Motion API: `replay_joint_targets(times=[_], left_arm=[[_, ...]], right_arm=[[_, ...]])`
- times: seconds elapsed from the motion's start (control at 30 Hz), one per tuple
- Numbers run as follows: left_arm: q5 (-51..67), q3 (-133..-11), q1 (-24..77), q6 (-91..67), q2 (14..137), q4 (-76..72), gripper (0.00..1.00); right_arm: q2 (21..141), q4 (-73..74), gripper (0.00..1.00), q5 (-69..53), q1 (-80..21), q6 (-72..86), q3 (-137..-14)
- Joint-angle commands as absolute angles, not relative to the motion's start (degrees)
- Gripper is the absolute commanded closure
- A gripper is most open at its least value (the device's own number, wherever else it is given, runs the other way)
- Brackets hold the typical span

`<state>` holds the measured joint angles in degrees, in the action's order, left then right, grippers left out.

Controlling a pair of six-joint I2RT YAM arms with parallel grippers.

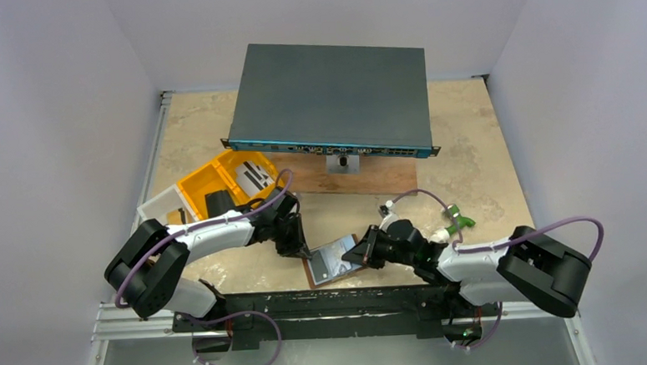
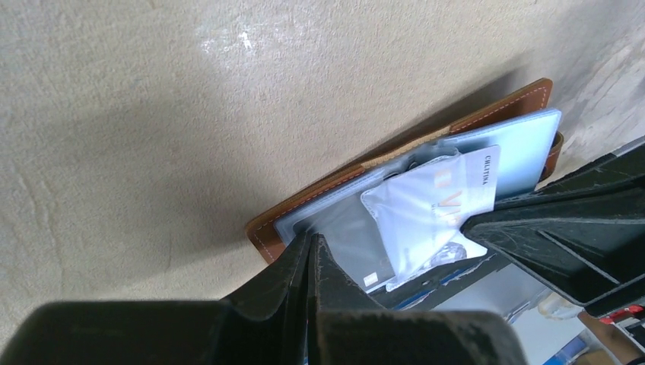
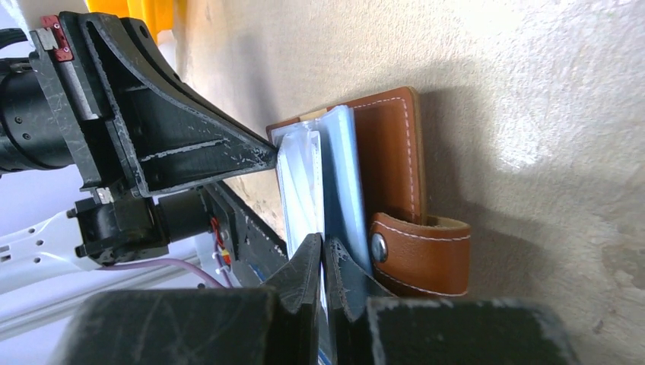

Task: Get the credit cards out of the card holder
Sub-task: Remove the credit card from the card holder.

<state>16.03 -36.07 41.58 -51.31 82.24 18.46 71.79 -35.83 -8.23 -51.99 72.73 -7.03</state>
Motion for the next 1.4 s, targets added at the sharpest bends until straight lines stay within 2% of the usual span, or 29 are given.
replay_joint_targets(times=[0.0, 0.33, 0.8, 1.03, 1.1, 1.37], left_arm=[[6.19, -34.41, 40.7, -47.38, 84.74, 25.67, 1.0], [6.26, -34.45, 40.7, -47.14, 84.42, 25.75, 1.0], [9.37, -36.47, 40.78, -45.19, 83.26, 24.02, 1.0], [9.36, -39.31, 40.78, -45.18, 77.39, 26.04, 0.99], [9.14, -40.2, 40.78, -45.15, 74.9, 27.25, 0.94], [11.55, -41.4, 40.25, -44.59, 66.16, 29.74, 0.56]], right_arm=[[68.13, -27.92, 1.0, -3.87, -51.34, 69.84, -6.48], [65.87, -25.66, 1.0, -3.37, -51.15, 69.34, -6.26], [51.87, -11.0, 1.0, -0.07, -50.63, 67.82, -9.97], [49.94, -8.99, 1.0, -0.09, -50.62, 67.6, -12.31], [49.79, -8.02, 1.0, -0.09, -50.64, 67.28, -13.65], [51.09, -9.86, 1.0, -1.76, -50.63, 66.94, -17.78]])
